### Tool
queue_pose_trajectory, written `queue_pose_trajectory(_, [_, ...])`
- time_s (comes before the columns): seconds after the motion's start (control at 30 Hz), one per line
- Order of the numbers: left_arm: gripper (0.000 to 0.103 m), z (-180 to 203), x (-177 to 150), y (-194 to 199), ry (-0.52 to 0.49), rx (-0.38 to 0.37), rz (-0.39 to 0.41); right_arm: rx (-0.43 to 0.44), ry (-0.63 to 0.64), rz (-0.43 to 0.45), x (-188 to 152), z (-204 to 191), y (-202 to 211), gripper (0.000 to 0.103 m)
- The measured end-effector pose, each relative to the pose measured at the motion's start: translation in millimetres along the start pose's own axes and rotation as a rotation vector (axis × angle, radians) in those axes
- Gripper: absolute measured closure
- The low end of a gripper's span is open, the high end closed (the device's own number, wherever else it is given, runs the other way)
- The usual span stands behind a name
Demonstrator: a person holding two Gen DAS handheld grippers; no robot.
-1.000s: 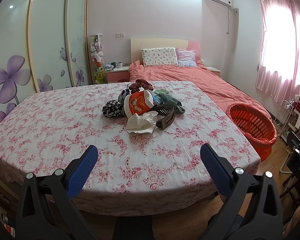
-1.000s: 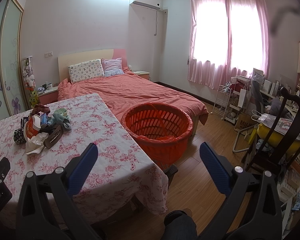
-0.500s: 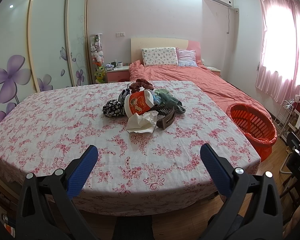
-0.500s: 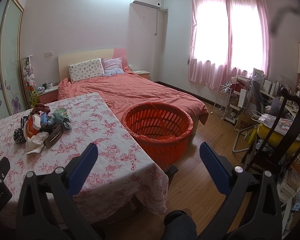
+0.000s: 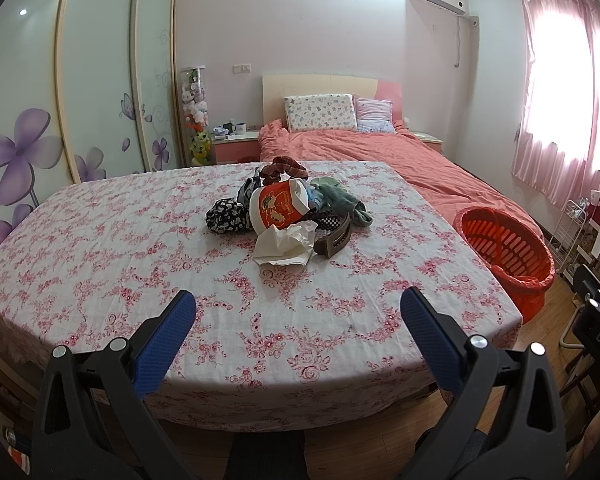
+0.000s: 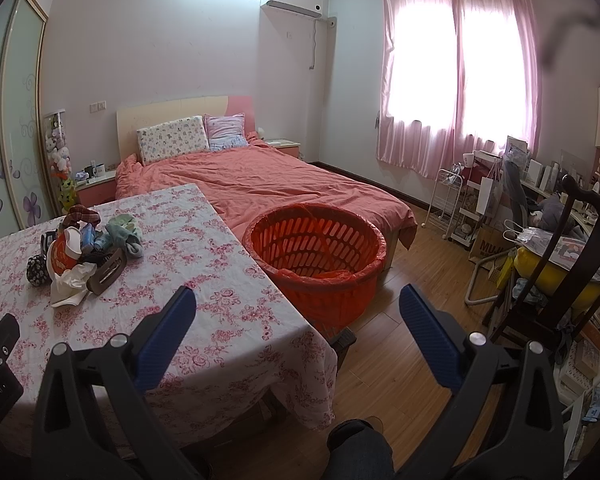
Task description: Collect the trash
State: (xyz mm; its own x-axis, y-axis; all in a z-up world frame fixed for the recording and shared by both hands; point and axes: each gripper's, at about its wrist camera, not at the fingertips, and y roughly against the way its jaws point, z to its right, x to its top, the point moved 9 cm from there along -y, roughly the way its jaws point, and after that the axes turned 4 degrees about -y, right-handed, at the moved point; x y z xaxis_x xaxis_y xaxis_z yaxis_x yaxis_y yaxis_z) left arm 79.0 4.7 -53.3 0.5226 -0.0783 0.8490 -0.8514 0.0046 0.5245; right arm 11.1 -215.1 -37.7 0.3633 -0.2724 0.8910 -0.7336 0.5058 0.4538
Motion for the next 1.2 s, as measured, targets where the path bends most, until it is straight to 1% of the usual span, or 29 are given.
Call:
queue_pose_trajectory(0.3, [0.002,-1,-2,0,0.000,0.000,-0.003,0.001,0.001,-0.003,1,-1,-1,0.004])
queue_pose_trajectory(0.4, [0.002,-8,-5,-7,0.006,0.011,-0.009,0.007,-0.003,-0.008,3,-2,-3,0.004])
queue_pose_trajectory(0.47, [0.002,-15,-9,-17,0.024,0.023,-0.015,0.023,-0.009,-0.019,2,-3,-9,0.004])
queue_pose_trajectory(0.57, [0.002,-31,-10,-26,0.058,0.046,-0.027,0.058,-0.010,-0.038,-4,-19,-25,0.004])
queue_pose_trajectory(0.63, [0.002,-43,-9,-34,0.077,0.074,-0.037,0.084,-0.003,-0.055,-6,-31,-34,0.004])
queue_pose_trajectory(0.8, [0.002,-63,-5,-55,0.097,0.113,-0.050,0.182,0.022,-0.094,-3,-68,-55,0.004])
queue_pose_trajectory(0.9, [0.002,-75,2,-70,0.101,0.135,-0.046,0.240,0.056,-0.107,-2,-101,-70,0.004])
queue_pose_trajectory(1.0, [0.002,-87,8,-85,0.109,0.150,-0.052,0.316,0.085,-0.120,2,-141,-85,0.005])
queue_pose_trajectory(1.1, [0.002,-100,10,-101,0.131,0.168,-0.072,0.403,0.109,-0.151,1,-180,-103,0.013])
queue_pose_trajectory(1.17, [0.002,-108,10,-108,0.140,0.184,-0.074,0.460,0.132,-0.186,-4,-211,-117,0.021])
queue_pose_trajectory(1.2, [0.002,-114,11,-111,0.140,0.199,-0.071,0.478,0.138,-0.195,-6,-220,-121,0.023])
